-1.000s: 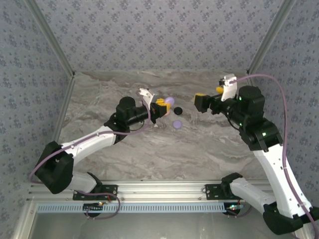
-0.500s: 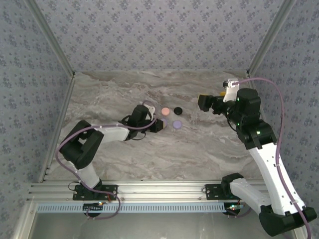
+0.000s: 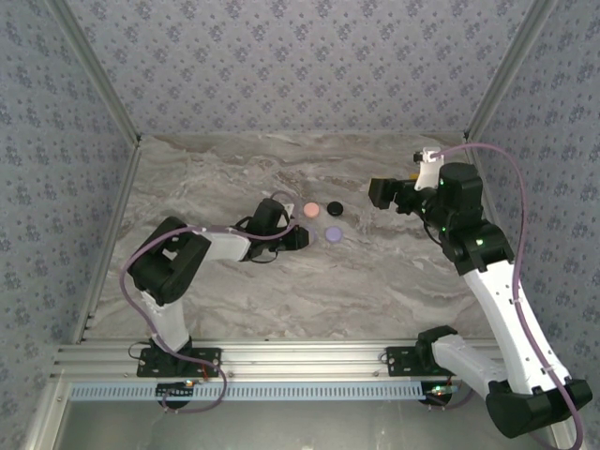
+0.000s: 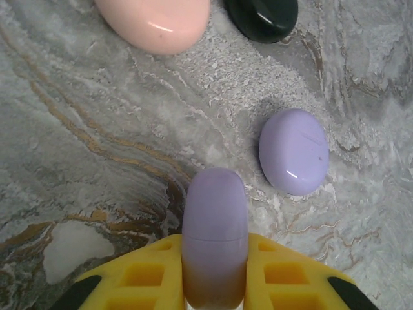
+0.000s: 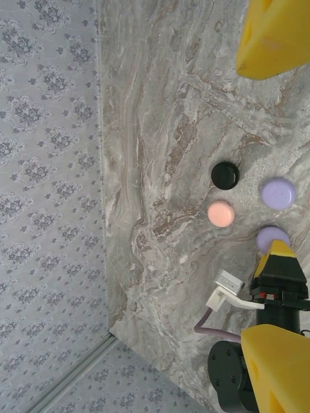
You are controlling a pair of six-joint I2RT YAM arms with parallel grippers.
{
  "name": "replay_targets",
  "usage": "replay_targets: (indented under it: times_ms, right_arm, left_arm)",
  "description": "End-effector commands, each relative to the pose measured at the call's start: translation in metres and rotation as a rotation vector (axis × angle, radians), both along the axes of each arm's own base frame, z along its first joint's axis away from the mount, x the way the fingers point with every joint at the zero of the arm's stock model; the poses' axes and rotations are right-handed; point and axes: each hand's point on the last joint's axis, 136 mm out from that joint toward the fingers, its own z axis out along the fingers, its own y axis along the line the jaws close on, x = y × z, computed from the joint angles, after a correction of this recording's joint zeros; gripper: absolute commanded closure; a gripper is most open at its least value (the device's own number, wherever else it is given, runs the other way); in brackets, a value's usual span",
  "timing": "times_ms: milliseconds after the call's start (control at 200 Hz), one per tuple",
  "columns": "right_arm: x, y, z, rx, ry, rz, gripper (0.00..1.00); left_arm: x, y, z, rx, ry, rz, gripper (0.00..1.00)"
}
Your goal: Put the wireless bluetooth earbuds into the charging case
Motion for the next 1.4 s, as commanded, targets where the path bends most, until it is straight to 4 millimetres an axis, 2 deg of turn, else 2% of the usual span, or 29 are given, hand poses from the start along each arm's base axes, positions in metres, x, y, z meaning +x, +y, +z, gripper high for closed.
replay_targets:
  times_ms: [0, 140, 270, 475, 595, 764, 844, 939, 1069, 1154, 1279, 1394]
  right_arm:
    - [0.002, 0.000, 0.003, 0.009, -0.011, -0.002, 0.00]
    - [0.004, -0.003, -0.002, -0.014, 0.002, -0.013, 0.00]
    - [0.006, -0.009, -0.010, -0.054, 0.021, -0.035, 0.00]
    - [0.009, -0.018, -0.024, -0.118, 0.039, -0.066, 0.00]
    - [0.012, -0.030, -0.039, -0.153, 0.061, -0.116, 0.00]
    - [0.019, -0.049, -0.053, -0.101, 0.053, -0.188, 0.00]
    - [0.024, -0.069, -0.067, -0.095, 0.054, -0.270, 0.00]
    - [0.030, -0.096, -0.092, -0.127, 0.056, -0.366, 0.00]
    - [0.034, -0.139, -0.131, -0.165, 0.026, -0.551, 0.00]
    - [0.035, -0.157, -0.155, -0.122, -0.003, -0.631, 0.00]
    - [0.041, -0.165, -0.191, -0.185, -0.039, -0.636, 0.00]
    - [0.053, -0.159, -0.214, -0.239, -0.070, -0.576, 0.00]
  left_arm:
    - [0.003, 0.000, -0.001, -0.007, 0.013, 0.005, 0.70]
    - [0.006, 0.008, 0.001, 0.008, -0.002, 0.026, 0.61]
    - [0.012, 0.023, 0.017, 0.014, -0.047, 0.056, 0.49]
    - [0.023, 0.050, 0.060, 0.062, -0.161, 0.089, 0.35]
    - [0.030, 0.070, 0.093, 0.089, -0.258, 0.125, 0.26]
    - [0.035, 0.114, 0.152, 0.132, -0.470, 0.240, 0.14]
    - [0.032, 0.143, 0.178, 0.162, -0.569, 0.326, 0.08]
    - [0.026, 0.181, 0.199, 0.204, -0.649, 0.437, 0.03]
    - [0.018, 0.232, 0.207, 0.244, -0.702, 0.595, 0.01]
    - [0.013, 0.254, 0.204, 0.273, -0.749, 0.653, 0.01]
    - [0.006, 0.273, 0.196, 0.333, -0.818, 0.691, 0.01]
    - [0.005, 0.287, 0.183, 0.411, -0.800, 0.697, 0.01]
